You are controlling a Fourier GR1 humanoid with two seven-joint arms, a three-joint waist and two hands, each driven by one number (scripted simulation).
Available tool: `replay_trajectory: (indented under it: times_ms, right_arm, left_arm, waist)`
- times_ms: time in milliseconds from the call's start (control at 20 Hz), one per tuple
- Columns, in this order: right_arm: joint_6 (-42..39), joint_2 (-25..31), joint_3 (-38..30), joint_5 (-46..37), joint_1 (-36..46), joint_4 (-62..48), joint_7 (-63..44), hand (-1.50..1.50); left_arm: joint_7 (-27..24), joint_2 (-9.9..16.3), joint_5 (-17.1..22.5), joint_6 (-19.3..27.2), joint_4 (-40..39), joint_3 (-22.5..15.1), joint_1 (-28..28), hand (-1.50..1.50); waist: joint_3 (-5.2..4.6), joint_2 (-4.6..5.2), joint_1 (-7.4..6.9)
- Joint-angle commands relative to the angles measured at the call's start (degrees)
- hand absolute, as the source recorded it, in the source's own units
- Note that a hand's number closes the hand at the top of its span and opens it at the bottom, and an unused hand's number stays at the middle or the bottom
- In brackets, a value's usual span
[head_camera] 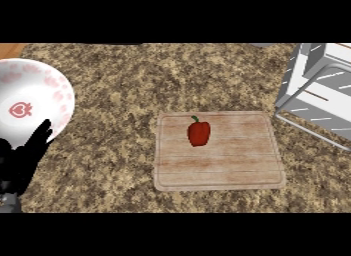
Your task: Pick the tomato from the cutting board and place it in the tiered basket
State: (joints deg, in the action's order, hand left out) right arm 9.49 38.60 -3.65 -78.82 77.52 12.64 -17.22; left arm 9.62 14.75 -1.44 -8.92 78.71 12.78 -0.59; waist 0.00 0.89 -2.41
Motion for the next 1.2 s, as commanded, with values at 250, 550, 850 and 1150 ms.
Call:
replay_trajectory:
  times_ms: [250,550,850,1150]
  right_arm:
    - [-12.6,-0.24,-4.27,3.53,-0.41,-7.5,-10.62,-1.5]
    - [-6.93,3.66,-8.73,7.89,-3.34,-5.0,-10.71,-1.5]
    - [2.82,2.78,-11.15,10.27,-1.61,1.09,-9.69,-1.5]
    - [3.45,7.12,-16.8,15.17,1.26,3.06,-16.16,-1.5]
  left_arm:
    - [0.02,0.38,-0.13,-0.45,0.6,0.0,0.3,0.0]
    - [-3.05,-0.55,0.24,-1.31,0.93,0.04,3.87,0.0]
    - [0.26,-0.93,0.0,0.06,0.89,-0.19,0.46,0.0]
    - [0.45,-0.97,-0.67,1.13,-0.98,0.23,-0.75,0.0]
  waist:
    - [0.02,-0.12,0.14]
    - [0.08,0.16,-0.41]
    - [0.08,-0.14,0.32]
    - [0.01,-0.52,1.51]
